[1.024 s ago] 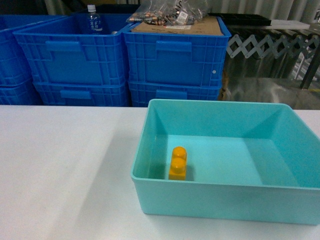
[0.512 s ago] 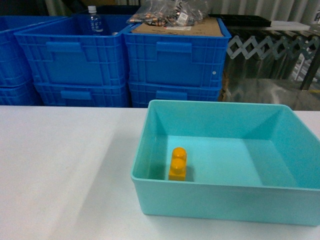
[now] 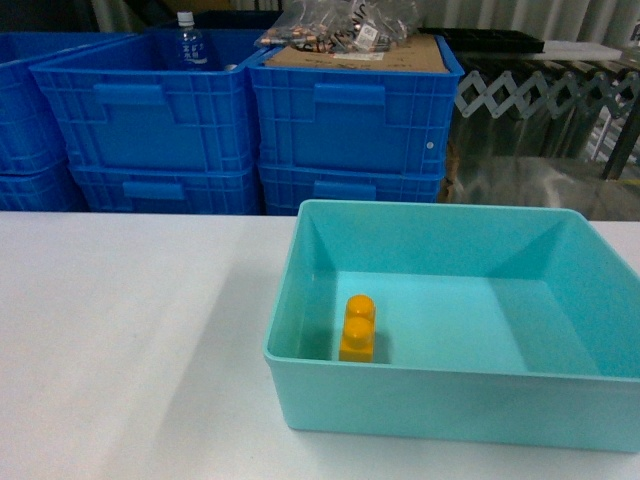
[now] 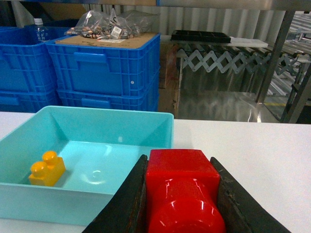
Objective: Pick red block from blue box to shelf
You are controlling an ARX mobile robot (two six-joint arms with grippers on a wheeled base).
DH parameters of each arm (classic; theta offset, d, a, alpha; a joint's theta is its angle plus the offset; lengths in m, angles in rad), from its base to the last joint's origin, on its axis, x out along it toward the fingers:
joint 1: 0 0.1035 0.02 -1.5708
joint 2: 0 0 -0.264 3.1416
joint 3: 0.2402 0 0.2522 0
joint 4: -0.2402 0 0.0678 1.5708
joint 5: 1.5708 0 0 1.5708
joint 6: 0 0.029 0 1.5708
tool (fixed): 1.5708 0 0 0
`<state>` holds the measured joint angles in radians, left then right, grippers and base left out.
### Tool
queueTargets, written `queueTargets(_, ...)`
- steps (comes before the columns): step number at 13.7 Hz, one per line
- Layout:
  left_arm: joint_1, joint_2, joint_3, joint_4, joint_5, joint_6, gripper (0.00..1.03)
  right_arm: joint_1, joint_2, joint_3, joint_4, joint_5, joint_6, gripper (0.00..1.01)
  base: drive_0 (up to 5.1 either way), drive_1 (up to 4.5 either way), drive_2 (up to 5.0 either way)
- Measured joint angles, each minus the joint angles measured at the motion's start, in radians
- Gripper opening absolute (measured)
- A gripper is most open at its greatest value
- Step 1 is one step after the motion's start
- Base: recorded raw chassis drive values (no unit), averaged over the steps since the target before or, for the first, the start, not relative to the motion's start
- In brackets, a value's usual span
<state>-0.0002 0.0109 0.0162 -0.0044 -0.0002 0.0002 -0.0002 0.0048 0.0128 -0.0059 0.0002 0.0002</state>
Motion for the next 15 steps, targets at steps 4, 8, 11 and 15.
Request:
queueTargets(4, 0.0, 0.0, 0.0, 0.001, 0.0, 0.0, 0.98, 0.0, 0.0, 0.0, 0.001, 0.0, 0.0, 0.28, 0.0, 0.0, 0.0)
queueTargets(8, 0.0, 0.0, 0.0, 0.001, 0.0, 0.0, 0.98, 0.0, 0.0, 0.0, 0.001, 0.0, 0.0, 0.28, 0.0, 0.0, 0.0)
queueTargets(11, 0.0, 0.0, 0.0, 0.0, 0.0, 0.0, 0.98, 0.0, 0.0, 0.0, 0.001, 0.0, 0.0, 0.28, 0.0, 0.0, 0.0)
queueTargets(15, 0.0, 0.0, 0.0, 0.0, 0.0, 0.0, 0.98, 0.0, 0.0, 0.0, 0.001, 0.0, 0.0, 0.28, 0.0, 0.0, 0.0)
